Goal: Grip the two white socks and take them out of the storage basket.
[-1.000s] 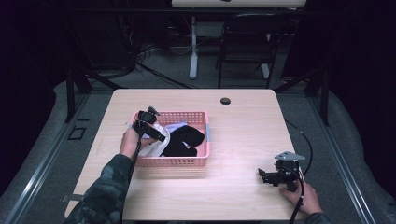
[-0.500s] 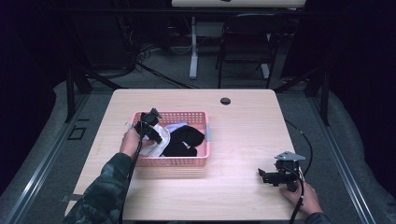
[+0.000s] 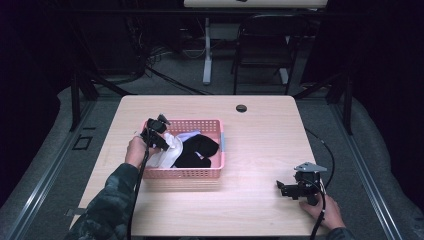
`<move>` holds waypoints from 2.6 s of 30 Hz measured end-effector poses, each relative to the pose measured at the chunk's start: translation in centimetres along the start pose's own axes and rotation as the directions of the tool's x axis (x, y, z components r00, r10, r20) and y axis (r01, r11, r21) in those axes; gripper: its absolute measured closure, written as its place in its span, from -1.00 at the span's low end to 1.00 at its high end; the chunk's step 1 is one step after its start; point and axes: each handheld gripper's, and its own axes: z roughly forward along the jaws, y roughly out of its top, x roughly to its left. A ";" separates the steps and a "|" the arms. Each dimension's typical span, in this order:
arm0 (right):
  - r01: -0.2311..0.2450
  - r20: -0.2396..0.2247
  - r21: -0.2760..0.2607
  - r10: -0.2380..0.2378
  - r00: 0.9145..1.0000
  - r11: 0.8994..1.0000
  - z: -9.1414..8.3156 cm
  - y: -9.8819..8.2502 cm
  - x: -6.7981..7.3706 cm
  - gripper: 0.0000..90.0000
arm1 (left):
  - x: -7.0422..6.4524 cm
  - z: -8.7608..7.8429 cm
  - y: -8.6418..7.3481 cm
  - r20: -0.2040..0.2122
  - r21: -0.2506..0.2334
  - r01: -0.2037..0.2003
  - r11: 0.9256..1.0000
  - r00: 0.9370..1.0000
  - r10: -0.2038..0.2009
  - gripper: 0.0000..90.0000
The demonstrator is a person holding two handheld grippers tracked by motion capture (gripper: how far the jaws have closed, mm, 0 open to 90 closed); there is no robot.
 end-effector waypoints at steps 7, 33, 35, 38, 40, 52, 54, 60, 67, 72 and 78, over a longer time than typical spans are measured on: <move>0.000 0.000 0.000 0.000 1.000 1.000 0.0 0.0 0.0 -1.00 | -0.4 -1.6 -0.3 -0.016 -0.054 -0.021 0.998 1.000 0.020 0.91; 0.000 0.000 0.000 0.000 1.000 1.000 0.0 0.0 0.0 -1.00 | -1.1 -8.0 -0.4 -0.014 -0.222 -0.085 0.971 0.996 0.084 0.91; 0.000 0.000 0.001 0.000 1.000 1.000 0.0 0.0 0.0 -1.00 | -1.2 -8.3 -0.4 -0.007 -0.235 -0.080 0.969 0.997 0.081 0.91; 0.000 0.000 0.000 0.000 1.000 1.000 0.0 0.0 0.0 -1.00 | -1.2 -8.9 -0.5 -0.005 -0.251 -0.081 0.965 0.997 0.083 0.91; 0.000 0.000 0.001 0.000 1.000 1.000 0.0 0.0 0.0 -1.00 | -1.2 -9.3 -0.5 -0.008 -0.261 -0.082 0.962 0.996 0.083 0.91; 0.000 -0.001 0.001 0.000 1.000 1.000 0.0 0.0 0.0 -1.00 | -0.9 -12.0 -1.0 -0.022 -0.309 -0.078 0.948 0.997 0.075 0.91; 0.000 -0.001 0.001 0.000 1.000 1.000 0.0 0.0 0.0 -1.00 | -0.7 -12.5 -1.2 -0.030 -0.318 -0.079 0.945 0.997 0.074 0.91; 0.000 -0.001 0.000 0.000 1.000 1.000 0.0 0.0 0.0 -1.00 | 0.0 -13.9 -1.9 -0.040 -0.343 -0.065 0.937 0.998 0.054 0.91; 0.000 -0.001 0.001 0.000 1.000 1.000 0.0 0.0 0.0 -1.00 | 1.2 -15.2 -3.1 -0.056 -0.363 -0.042 0.931 0.998 0.023 0.91; 0.000 -0.001 0.001 0.000 1.000 1.000 0.0 0.0 0.0 -1.00 | 2.4 -15.6 -4.5 -0.060 -0.377 -0.007 0.926 0.998 -0.017 0.91; 0.000 -0.001 0.000 0.000 1.000 1.000 0.0 0.0 0.0 -1.00 | 3.7 -15.7 -5.9 -0.063 -0.377 0.030 0.926 0.996 -0.058 0.91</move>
